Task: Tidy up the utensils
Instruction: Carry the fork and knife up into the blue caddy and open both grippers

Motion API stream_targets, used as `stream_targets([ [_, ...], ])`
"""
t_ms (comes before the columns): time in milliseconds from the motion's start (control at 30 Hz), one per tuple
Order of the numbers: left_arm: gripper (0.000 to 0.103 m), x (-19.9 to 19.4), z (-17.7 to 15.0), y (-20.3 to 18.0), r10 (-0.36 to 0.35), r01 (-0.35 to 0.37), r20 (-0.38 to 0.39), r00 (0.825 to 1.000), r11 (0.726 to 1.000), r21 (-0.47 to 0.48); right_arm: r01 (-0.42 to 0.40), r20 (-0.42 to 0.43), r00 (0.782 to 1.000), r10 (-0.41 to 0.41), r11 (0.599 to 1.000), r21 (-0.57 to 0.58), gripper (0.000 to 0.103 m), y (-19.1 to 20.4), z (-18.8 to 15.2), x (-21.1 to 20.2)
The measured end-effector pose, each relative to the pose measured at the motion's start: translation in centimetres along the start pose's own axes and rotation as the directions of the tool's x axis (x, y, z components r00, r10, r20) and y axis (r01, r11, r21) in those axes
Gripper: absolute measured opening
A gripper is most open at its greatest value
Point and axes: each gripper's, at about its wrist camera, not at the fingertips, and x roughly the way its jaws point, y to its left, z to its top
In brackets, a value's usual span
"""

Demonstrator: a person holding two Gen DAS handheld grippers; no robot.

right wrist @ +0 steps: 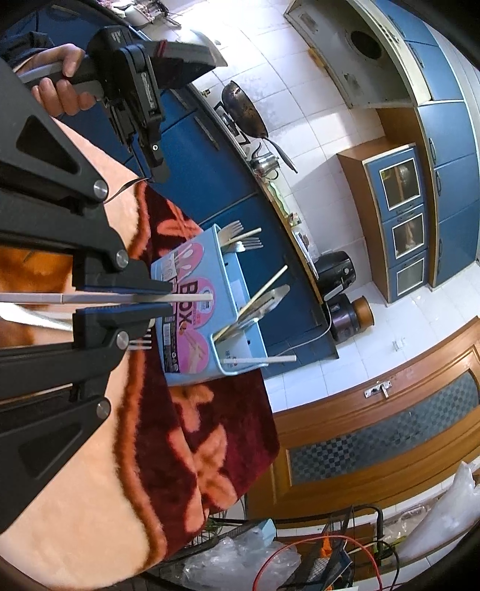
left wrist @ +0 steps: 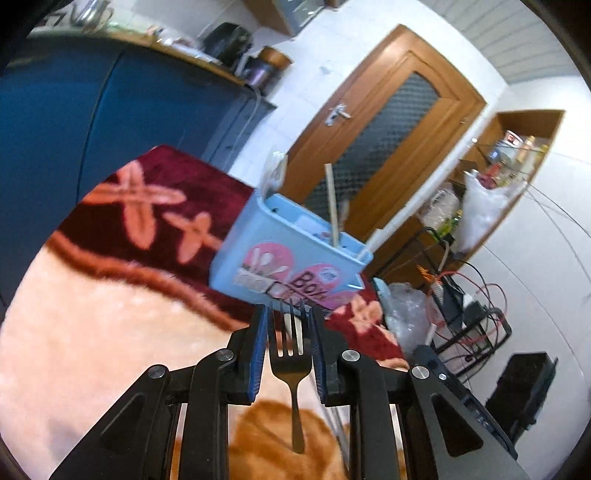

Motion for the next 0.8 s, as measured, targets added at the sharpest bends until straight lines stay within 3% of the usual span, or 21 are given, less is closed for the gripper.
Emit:
stream_targets([
  [267, 0.022, -1.9, 0.8, -2.6, -0.043, 0.04, 0.056, 0.998, 0.998, 0.055, -0.008, 0.042, 0.999, 0.009, 0.999, -0.032, 0.006, 0.7, 1.0, -1.3],
  [433, 0.022, -3.1, 3.1, -4.7, -0.036, 0.021, 0.118, 0.992, 0.992, 0.125, -0.003, 0.058, 0.998, 0.005, 0.999, -0.046, 0.006, 0.9, 1.6, -1.5],
  [667, 0.022, -4.7, 8.0, -7.3, 0.027, -0.079, 0.254, 0.967, 0.977, 0.196, 0.014, 0.067, 0.998, -0.011, 0.998, -0.054, 0.006, 0.5, 1.6, -1.3],
  [800, 0.022, -4.5, 11.0, -8.2, 0.09, -0.168, 0.326, 0.941, 0.961, 0.219, 0.007, 0.084, 0.996, -0.003, 0.999, -0.051, 0.006, 0.3, 1.9, -1.8],
])
